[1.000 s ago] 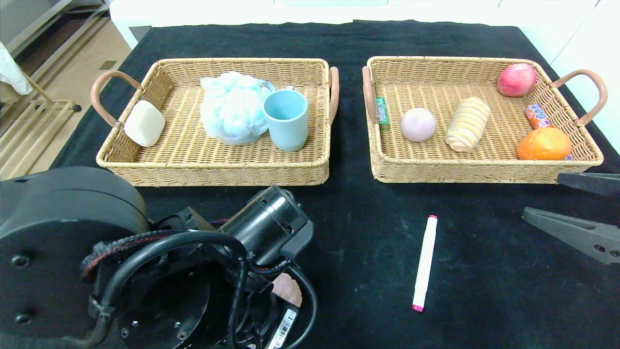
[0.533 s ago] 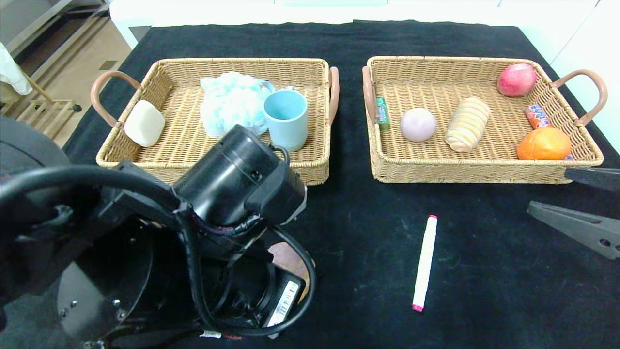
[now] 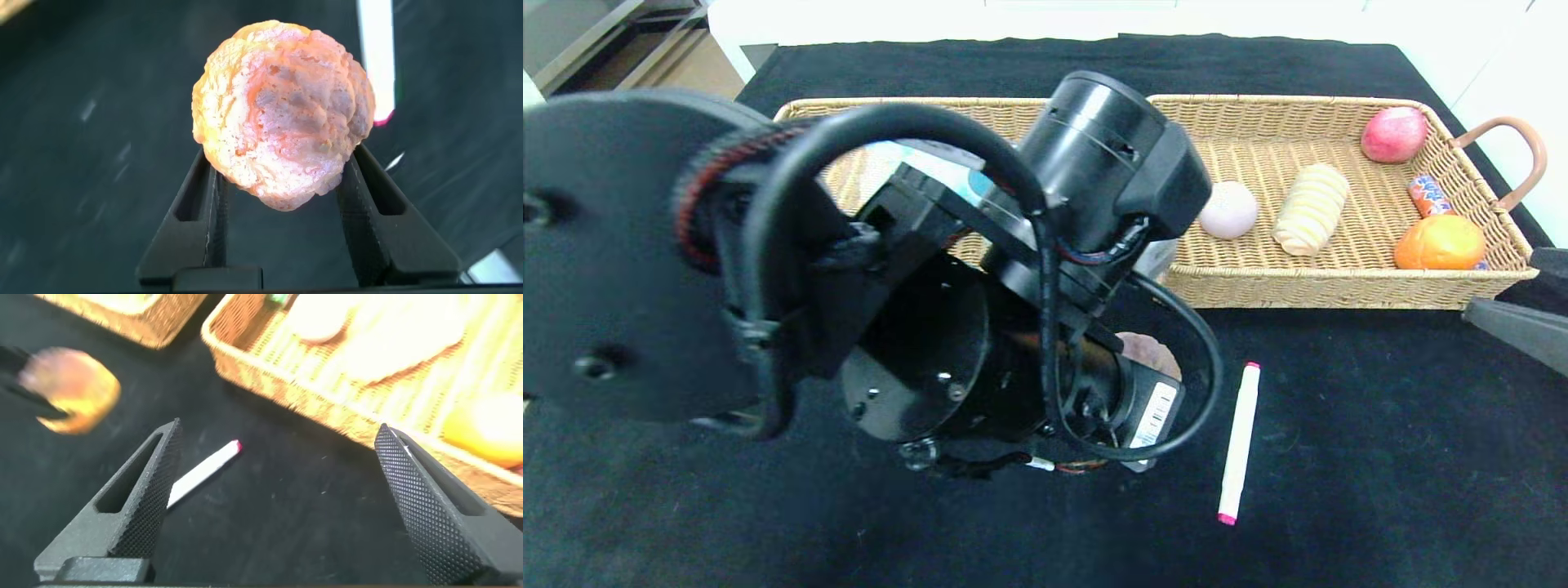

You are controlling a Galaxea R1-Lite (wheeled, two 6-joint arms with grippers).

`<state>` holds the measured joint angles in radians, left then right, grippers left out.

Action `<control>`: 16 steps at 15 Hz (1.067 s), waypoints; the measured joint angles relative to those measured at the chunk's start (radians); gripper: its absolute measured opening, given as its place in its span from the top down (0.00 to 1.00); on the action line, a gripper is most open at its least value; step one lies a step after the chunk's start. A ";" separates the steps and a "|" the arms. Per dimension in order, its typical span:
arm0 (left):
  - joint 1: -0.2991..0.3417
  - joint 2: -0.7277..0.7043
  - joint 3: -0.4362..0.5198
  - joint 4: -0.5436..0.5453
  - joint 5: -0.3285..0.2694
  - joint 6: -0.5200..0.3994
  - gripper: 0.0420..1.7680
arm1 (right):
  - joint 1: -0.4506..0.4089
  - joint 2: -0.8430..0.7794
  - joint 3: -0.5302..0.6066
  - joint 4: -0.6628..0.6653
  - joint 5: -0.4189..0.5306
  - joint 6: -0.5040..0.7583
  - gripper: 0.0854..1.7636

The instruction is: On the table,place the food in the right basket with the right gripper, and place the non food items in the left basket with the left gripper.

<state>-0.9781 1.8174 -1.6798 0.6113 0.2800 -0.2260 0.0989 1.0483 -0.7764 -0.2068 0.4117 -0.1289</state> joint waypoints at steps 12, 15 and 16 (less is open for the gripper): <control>-0.012 0.207 -0.119 -0.024 0.012 0.034 0.54 | -0.021 -0.024 -0.009 -0.002 0.000 0.011 0.03; -0.007 0.218 -0.122 -0.037 0.018 0.039 0.54 | -0.021 -0.023 -0.007 -0.002 0.000 0.011 0.03; -0.007 0.219 -0.122 -0.036 0.024 0.039 0.48 | -0.021 -0.022 -0.006 -0.001 0.000 0.010 0.03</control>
<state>-0.9851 2.0368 -1.8015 0.5753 0.3038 -0.1874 0.0779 1.0260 -0.7826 -0.2083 0.4121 -0.1187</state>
